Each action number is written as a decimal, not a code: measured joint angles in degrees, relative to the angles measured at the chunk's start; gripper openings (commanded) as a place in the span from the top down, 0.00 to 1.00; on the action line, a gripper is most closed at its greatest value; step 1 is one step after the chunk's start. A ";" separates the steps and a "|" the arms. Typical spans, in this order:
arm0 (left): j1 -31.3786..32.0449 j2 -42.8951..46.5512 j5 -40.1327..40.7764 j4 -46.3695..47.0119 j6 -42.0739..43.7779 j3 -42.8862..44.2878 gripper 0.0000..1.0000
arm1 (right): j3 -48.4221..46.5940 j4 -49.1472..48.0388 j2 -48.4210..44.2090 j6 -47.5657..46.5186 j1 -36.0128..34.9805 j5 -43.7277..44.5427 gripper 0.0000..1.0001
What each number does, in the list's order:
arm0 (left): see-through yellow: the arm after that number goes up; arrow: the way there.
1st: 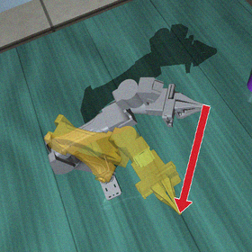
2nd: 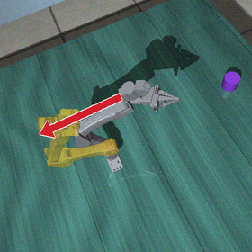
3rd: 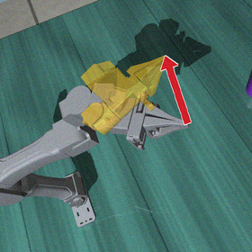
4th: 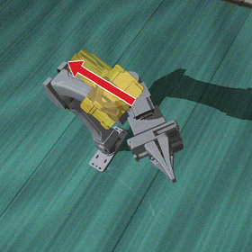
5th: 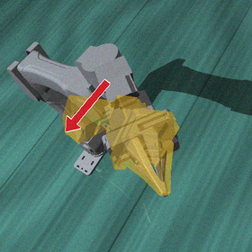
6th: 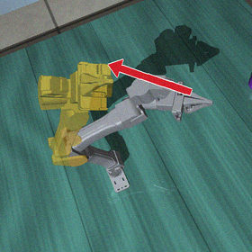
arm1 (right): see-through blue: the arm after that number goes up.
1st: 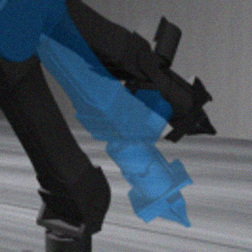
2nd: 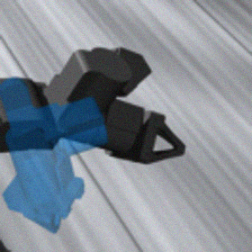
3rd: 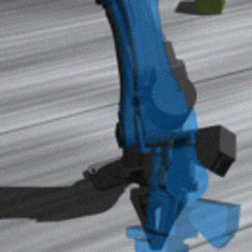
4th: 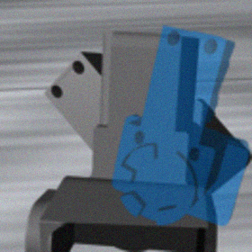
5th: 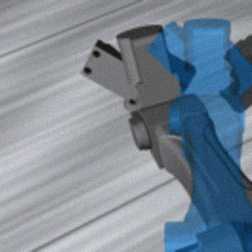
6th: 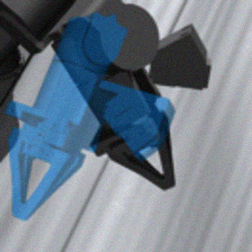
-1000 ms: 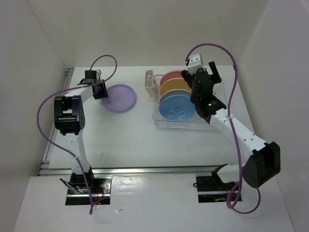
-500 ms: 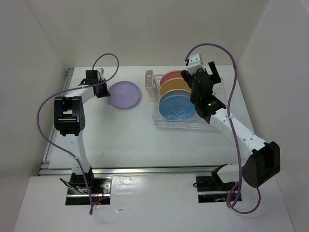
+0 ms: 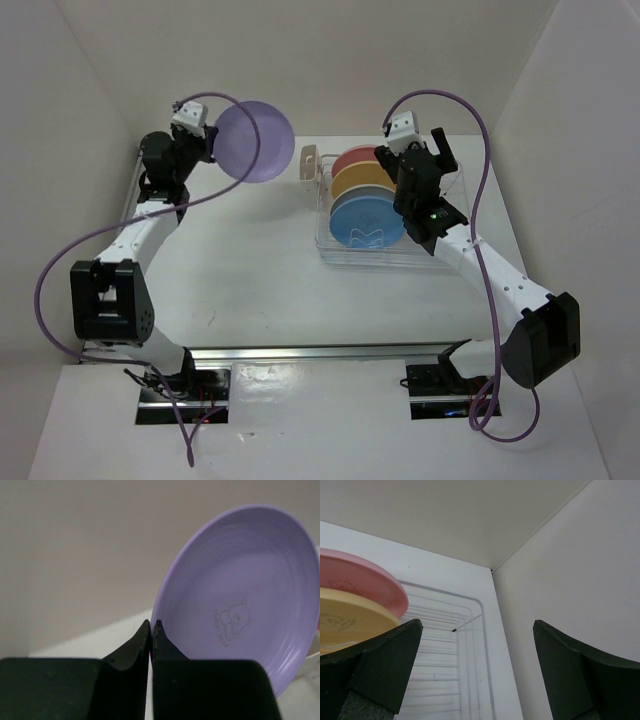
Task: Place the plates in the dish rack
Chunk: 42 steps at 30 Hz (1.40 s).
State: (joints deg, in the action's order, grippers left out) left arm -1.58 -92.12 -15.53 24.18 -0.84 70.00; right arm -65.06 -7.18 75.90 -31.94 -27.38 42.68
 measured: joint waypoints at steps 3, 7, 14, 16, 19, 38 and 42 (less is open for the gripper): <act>4.66 4.66 -1.36 13.94 5.53 -6.03 1.00 | 0.00 -0.07 0.00 -0.11 0.00 0.20 0.00; 13.94 5.62 -2.29 28.02 14.12 -13.05 1.00 | 0.00 -0.11 0.00 -0.55 0.00 0.57 0.00; 26.67 4.96 0.94 39.01 27.98 -17.40 1.00 | 0.00 -0.17 0.00 -0.92 0.00 1.42 0.00; 28.37 5.01 2.47 40.89 29.94 -17.40 1.00 | 0.00 -0.20 0.00 -0.98 0.00 1.62 0.00; 31.28 5.27 4.22 41.94 32.85 -17.55 1.00 | 0.00 -0.24 0.00 -1.07 0.00 1.75 0.00; 46.84 9.18 14.14 40.50 44.06 -19.28 1.00 | 0.00 -1.38 -0.07 -1.11 0.63 2.86 0.00; 47.54 9.18 15.04 40.46 44.48 -19.74 1.00 | 0.26 -1.18 -0.15 -0.72 0.63 2.47 0.00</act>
State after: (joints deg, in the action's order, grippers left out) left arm 45.95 -82.94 -0.49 64.64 43.64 50.26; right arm -64.79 -8.36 75.75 -32.67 -26.74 45.15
